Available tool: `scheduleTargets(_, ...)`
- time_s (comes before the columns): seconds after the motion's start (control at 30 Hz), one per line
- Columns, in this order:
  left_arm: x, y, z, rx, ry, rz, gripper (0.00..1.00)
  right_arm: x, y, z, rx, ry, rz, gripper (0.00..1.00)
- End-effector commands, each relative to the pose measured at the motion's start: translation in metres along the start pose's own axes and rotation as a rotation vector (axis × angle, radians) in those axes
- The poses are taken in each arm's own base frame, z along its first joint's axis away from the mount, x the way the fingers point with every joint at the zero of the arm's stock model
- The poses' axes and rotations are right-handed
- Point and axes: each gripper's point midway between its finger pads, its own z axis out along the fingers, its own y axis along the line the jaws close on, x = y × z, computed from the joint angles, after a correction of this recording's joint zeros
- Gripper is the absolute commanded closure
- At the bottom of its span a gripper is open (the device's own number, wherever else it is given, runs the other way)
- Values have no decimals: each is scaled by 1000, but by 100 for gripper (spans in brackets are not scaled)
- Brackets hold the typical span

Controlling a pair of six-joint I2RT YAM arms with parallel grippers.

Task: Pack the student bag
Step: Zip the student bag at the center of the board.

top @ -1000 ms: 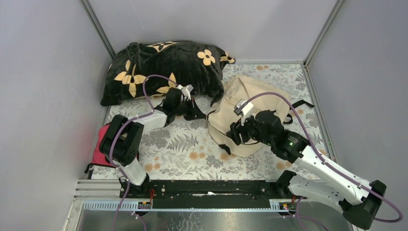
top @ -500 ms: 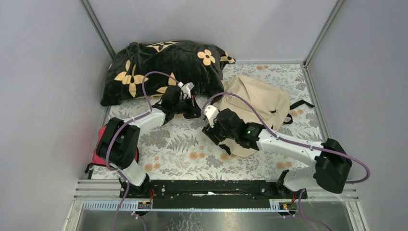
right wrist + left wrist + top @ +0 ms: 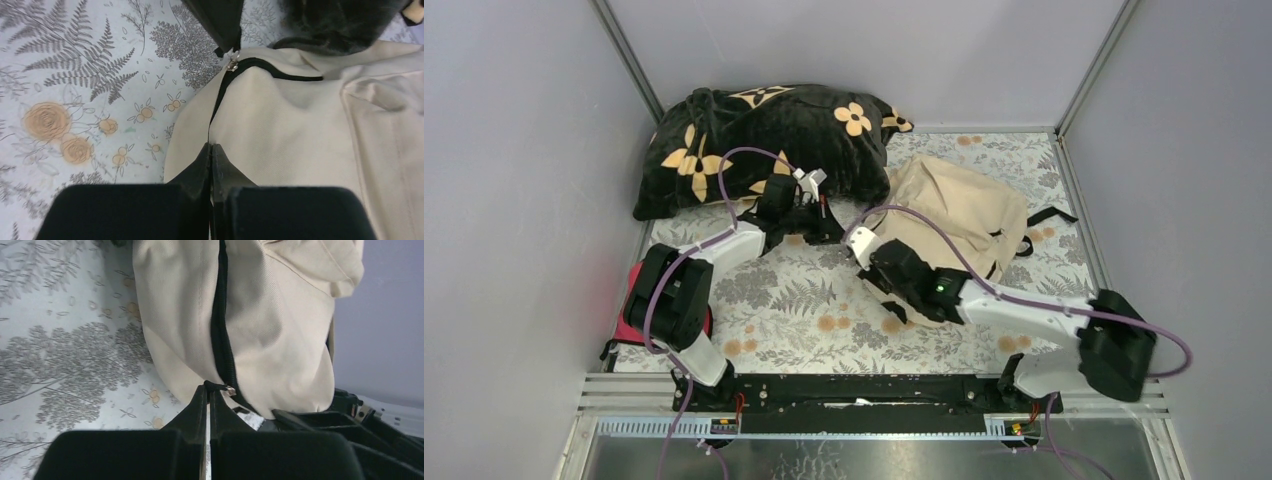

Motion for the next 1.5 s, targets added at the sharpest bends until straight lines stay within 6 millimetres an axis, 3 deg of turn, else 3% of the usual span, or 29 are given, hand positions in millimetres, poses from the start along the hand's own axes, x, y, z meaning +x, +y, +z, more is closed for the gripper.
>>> scheduleTargets(0.0, -25, -20, -5, 59, -39, 41, 100, -14, -3, -44, -50, -119, 71, 100)
scheduleTargets(0.17, -32, -24, 2, 87, -20, 40, 100, 14, 2, -78, -98, -48, 151, 100)
scheduleTargets(0.33, -34, -22, 7, 95, -16, 31, 100, 30, 7, -101, -141, -36, 234, 100)
scheduleTargets(0.53, -32, -15, 18, 101, 15, 2, 100, 29, 20, -114, -219, -26, 292, 100)
scheduleTargets(0.67, -18, -6, 22, 87, 58, -13, 100, 24, 19, -124, -238, -41, 287, 100)
scheduleTargets(0.7, -12, -8, 22, 90, 71, -11, 100, 23, 16, -124, -227, -42, 284, 92)
scheduleTargets(0.73, -5, -10, 23, 92, 83, -5, 100, 24, 14, -123, -213, -34, 282, 75)
scheduleTargets(0.83, 21, -22, 28, 103, 134, 15, 100, 16, 7, -114, -163, -17, 290, 55)
scheduleTargets(1.07, 59, -37, 20, 142, 149, -37, 100, -13, 17, -88, -185, -82, 370, 44)
scheduleTargets(1.23, 85, -51, 19, 174, 186, -29, 100, -12, 22, -68, -176, -69, 338, 40)
scheduleTargets(1.47, 86, -56, 17, 187, 187, -15, 100, -9, 12, -36, -76, -67, 243, 39)
